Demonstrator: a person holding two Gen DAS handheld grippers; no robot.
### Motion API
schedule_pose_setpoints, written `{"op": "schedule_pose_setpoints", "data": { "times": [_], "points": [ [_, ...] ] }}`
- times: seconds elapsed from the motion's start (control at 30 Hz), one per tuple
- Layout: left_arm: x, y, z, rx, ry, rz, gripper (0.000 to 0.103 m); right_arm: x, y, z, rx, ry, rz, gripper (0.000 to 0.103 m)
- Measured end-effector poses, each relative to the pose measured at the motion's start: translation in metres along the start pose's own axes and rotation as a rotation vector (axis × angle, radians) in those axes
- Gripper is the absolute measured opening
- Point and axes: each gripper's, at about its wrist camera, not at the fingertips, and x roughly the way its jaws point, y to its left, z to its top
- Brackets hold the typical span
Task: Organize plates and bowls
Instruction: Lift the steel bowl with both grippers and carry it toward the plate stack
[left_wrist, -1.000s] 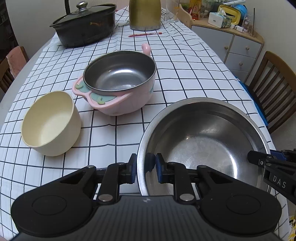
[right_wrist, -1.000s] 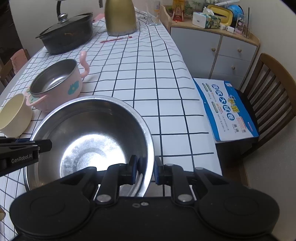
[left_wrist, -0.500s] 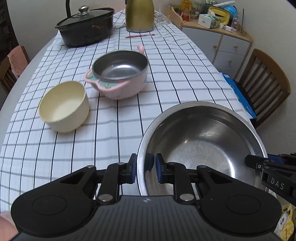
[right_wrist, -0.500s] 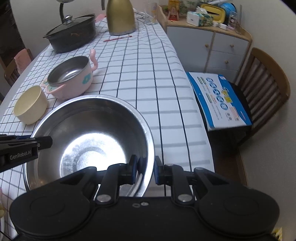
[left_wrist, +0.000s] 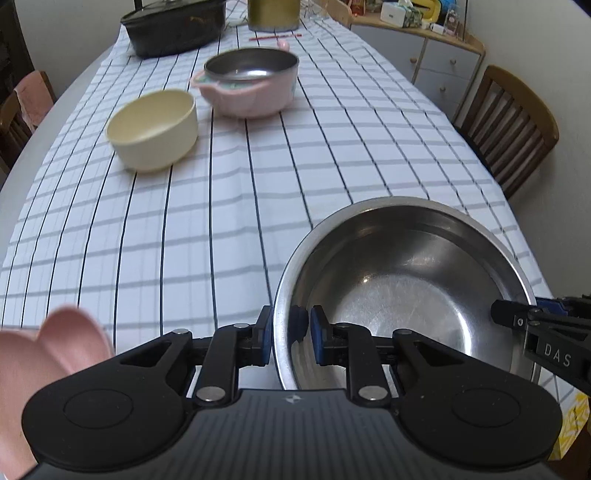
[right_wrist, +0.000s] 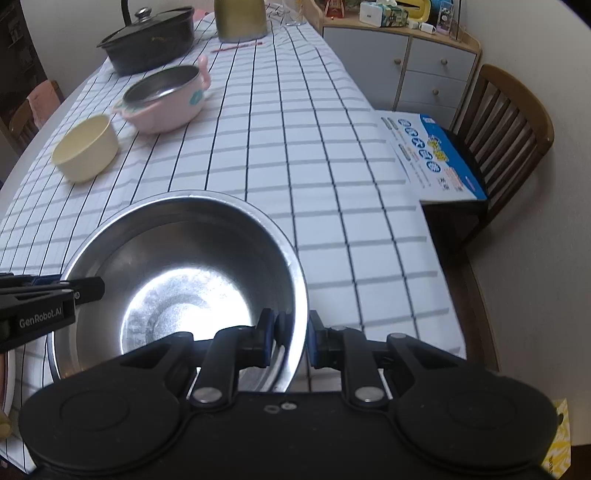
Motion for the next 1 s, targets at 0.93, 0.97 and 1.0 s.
{"op": "schedule_pose_setpoints", "data": {
  "times": [0.93,0.97,1.0],
  "points": [
    [0.004,-0.006,-0.022,0.104,0.022,-0.015,0.02,0.0,0.006,-0.035,0.063,0.026,-0.061,0.02],
    [0.003,-0.005,-0.022,0.103,0.022,-0.018,0.02,0.0,0.006,-0.035,0.062,0.025,-0.069,0.024],
    [0.003,-0.004,-0.022,0.104,0.022,-0.02,0.02,0.0,0.006,-0.035,0.059,0.026,-0.078,0.026]
  ]
}}
